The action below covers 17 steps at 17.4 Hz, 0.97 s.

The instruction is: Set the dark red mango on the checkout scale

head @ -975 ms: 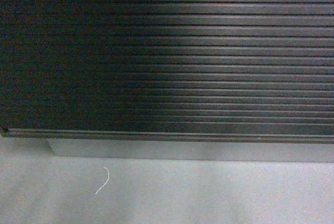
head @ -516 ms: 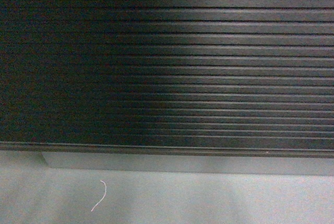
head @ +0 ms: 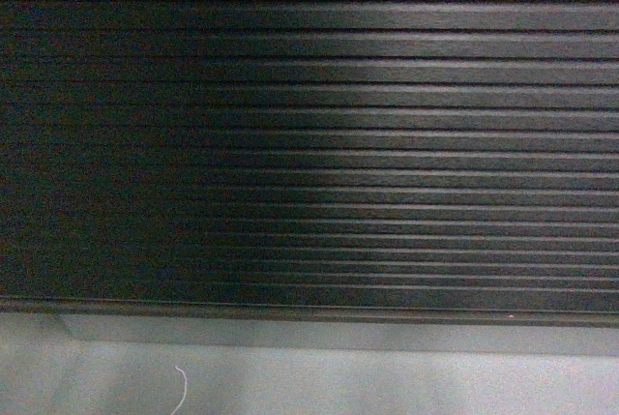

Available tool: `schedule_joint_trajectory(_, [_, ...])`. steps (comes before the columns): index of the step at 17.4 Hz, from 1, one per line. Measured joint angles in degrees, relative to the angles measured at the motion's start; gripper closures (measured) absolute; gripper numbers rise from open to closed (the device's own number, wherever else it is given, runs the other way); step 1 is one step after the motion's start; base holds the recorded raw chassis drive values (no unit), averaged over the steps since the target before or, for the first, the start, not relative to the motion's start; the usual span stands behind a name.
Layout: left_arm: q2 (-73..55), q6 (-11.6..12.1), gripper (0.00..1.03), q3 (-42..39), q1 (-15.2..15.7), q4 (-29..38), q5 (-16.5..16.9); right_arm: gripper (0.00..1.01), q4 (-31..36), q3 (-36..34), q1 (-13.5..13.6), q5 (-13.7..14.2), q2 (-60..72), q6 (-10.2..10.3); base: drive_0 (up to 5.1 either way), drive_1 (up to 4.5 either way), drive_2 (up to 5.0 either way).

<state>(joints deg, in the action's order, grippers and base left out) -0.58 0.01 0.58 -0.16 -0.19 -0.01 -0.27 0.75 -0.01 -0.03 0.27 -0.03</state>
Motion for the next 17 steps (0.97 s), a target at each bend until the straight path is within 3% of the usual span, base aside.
schedule_joint_trajectory(7, [0.00,0.00,0.05,0.00,0.00,0.00,0.00,0.03,0.07,0.00,0.00,0.00,0.00,0.00,0.0,2.08,-2.1])
schedule_joint_trajectory(17, [0.00,0.00,0.05,0.00,0.00,-0.02,0.00,0.03,0.04,0.00,0.00,0.00,0.00,0.00,0.0,0.00,0.0])
